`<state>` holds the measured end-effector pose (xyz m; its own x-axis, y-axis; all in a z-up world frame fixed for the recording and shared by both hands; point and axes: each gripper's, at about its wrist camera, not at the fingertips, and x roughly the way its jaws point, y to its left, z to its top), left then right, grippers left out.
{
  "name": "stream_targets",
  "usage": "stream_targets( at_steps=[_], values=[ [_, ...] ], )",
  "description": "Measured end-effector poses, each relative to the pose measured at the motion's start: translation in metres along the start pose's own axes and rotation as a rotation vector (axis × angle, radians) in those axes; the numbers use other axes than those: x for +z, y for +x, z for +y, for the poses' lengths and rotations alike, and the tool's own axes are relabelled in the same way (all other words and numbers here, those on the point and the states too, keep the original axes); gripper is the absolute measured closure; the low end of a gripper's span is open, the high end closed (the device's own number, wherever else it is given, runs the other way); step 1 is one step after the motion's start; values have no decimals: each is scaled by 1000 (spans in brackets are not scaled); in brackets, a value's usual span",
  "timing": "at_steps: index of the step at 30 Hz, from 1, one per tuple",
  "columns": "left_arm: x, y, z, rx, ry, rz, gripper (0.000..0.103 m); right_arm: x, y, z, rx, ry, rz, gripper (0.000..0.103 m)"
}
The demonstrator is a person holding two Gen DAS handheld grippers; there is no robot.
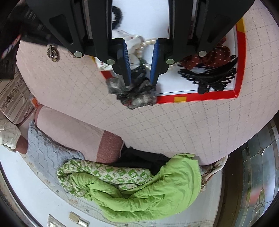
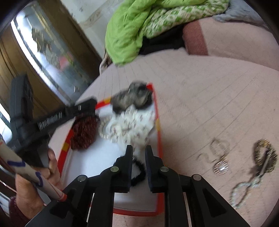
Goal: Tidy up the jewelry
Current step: 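Open both grippers to drop the pearl bracelet and hair tie into the box, then move the left gripper to the pearl pendant necklace and grasp it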
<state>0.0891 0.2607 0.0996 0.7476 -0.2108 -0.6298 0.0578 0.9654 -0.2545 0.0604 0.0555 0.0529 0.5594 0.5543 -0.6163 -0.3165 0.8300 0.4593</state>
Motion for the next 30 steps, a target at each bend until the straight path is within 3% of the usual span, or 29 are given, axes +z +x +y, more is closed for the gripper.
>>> stream_targets(
  at_steps=[3, 12, 23, 27, 30],
  values=[
    [0, 0, -16, -16, 34, -12, 71, 10, -19, -25, -26, 71, -52, 87],
    [-7, 10, -64, -62, 142, 14, 71, 24, -61, -87, -98, 219, -129, 87],
    [-48, 32, -153, -265, 317, 223, 66, 20, -93, -128, -144, 323, -169, 87],
    [-70, 45, -187, -249, 387, 279, 66, 14, -105, -144, -154, 349, -175, 87],
    [-77, 59, -194, -207, 379, 312, 66, 11, -114, -153, -160, 356, -181, 87]
  ],
)
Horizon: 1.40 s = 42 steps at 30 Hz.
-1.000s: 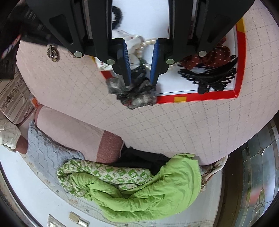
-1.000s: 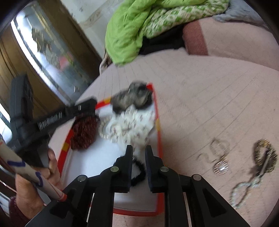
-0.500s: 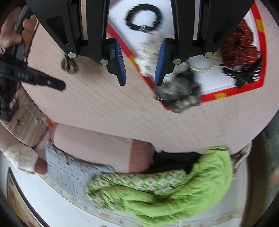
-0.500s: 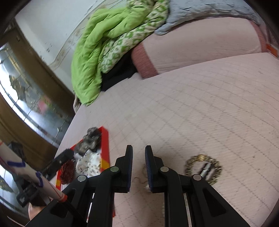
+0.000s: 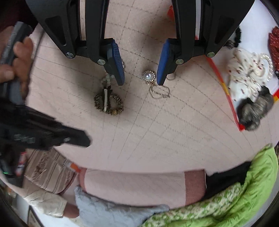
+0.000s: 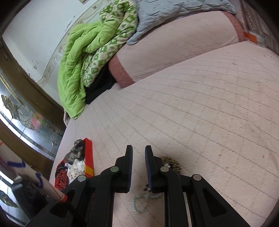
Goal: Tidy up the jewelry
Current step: 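Move the left gripper to the pearl pendant necklace and grasp it, then grasp the small black hair clip with the right gripper while the left holds the pendant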
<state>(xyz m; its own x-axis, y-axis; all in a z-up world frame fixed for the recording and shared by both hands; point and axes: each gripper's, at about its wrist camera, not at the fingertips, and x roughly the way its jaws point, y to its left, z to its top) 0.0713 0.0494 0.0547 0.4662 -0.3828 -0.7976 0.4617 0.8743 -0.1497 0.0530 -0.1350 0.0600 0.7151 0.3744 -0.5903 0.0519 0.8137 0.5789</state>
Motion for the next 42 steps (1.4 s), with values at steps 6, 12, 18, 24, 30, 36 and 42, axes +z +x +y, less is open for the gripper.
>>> stream_targets(
  at_steps=[6, 12, 18, 24, 30, 36, 42],
  values=[
    [-3, 22, -7, 75, -6, 38, 68, 6, -8, -15, 6, 20, -7, 87],
    [-6, 41, -13, 154, 18, 56, 79, 7, -7, -17, 10, 16, 2, 87],
    [-2, 28, -2, 134, -31, -9, 84, 4, 3, -24, 3, 41, 51, 84],
    [10, -4, 17, 100, -94, -130, 84, -9, 25, -23, 56, 67, 164, 84],
    [13, -18, 25, 84, -117, -160, 84, -19, 46, -20, 44, 73, 226, 84],
    [12, -24, 29, 69, -117, -168, 84, -22, 62, -18, -40, 44, 261, 85],
    [10, -24, 29, 64, -111, -163, 84, -18, 57, -7, -122, -33, 235, 85]
  ],
)
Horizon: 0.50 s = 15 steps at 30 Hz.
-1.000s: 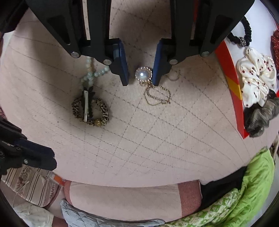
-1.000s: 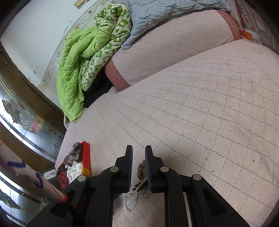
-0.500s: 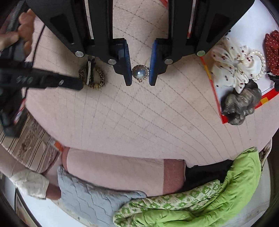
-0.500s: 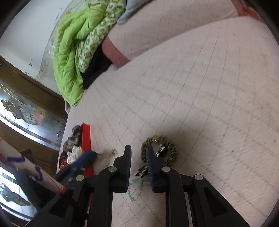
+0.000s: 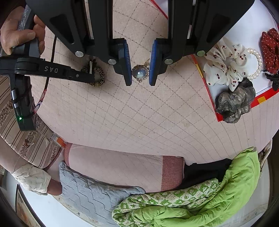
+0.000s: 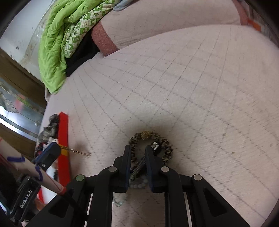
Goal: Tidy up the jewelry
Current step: 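Grasp the small black hair clip with the right gripper while the left holds the pendant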
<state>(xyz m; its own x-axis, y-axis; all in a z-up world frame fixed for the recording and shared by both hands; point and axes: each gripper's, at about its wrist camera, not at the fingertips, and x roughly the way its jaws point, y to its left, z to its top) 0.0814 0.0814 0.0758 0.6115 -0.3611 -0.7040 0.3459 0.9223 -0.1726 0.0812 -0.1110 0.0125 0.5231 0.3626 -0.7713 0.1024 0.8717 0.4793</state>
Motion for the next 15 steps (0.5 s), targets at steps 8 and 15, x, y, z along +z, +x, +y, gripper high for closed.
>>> stream_targets(
  at_steps=[8, 15],
  values=[
    [0, -1, 1, -1, -9, -4, 84, -3, 6, -8, -21, 37, 37, 84],
    [0, 0, -1, -9, 0, 3, 84, -2, 18, 0, -74, -6, 29, 82]
  ],
)
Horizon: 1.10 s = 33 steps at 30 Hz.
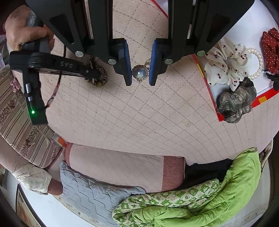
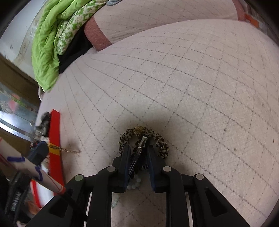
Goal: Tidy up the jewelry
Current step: 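Grasp the small black hair clip with the right gripper while the left holds the pendant, then carry the pearl pendant and black hair clip with both grippers over the box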
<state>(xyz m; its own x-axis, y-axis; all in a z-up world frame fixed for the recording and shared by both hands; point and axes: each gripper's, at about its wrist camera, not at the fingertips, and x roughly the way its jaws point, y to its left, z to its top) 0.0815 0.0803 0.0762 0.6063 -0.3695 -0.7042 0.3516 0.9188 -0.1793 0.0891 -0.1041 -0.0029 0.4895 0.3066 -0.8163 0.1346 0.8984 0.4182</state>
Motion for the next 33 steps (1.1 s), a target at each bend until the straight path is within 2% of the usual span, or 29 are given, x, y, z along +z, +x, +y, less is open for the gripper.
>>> stream_targets(
  at_steps=[2, 8, 14, 16, 18, 22, 27, 33],
  values=[
    [-1, 0, -2, -3, 8, 1, 84, 0, -1, 4, -8, -28, -10, 83],
    [1, -5, 0, -18, 11, -21, 84, 3, -18, 4, 49, -24, -46, 87],
    [1, -8, 0, -26, 20, -35, 84, 3, -34, 8, 138, -10, -89, 86],
    [1, -8, -1, -25, 22, -36, 84, 3, -32, 5, 186, 30, -63, 86],
    [0, -8, -1, -25, 21, -37, 84, -1, -18, -4, 254, 112, 10, 86],
    [1, -8, -1, -23, 19, -36, 84, -13, 2, -10, 286, 183, 110, 86],
    [1, -9, 0, -23, 22, -45, 84, -10, -14, -3, 292, 145, 47, 86],
    [1, -13, -3, -36, 45, -68, 84, -6, -38, 11, 282, 51, -73, 86]
  ],
)
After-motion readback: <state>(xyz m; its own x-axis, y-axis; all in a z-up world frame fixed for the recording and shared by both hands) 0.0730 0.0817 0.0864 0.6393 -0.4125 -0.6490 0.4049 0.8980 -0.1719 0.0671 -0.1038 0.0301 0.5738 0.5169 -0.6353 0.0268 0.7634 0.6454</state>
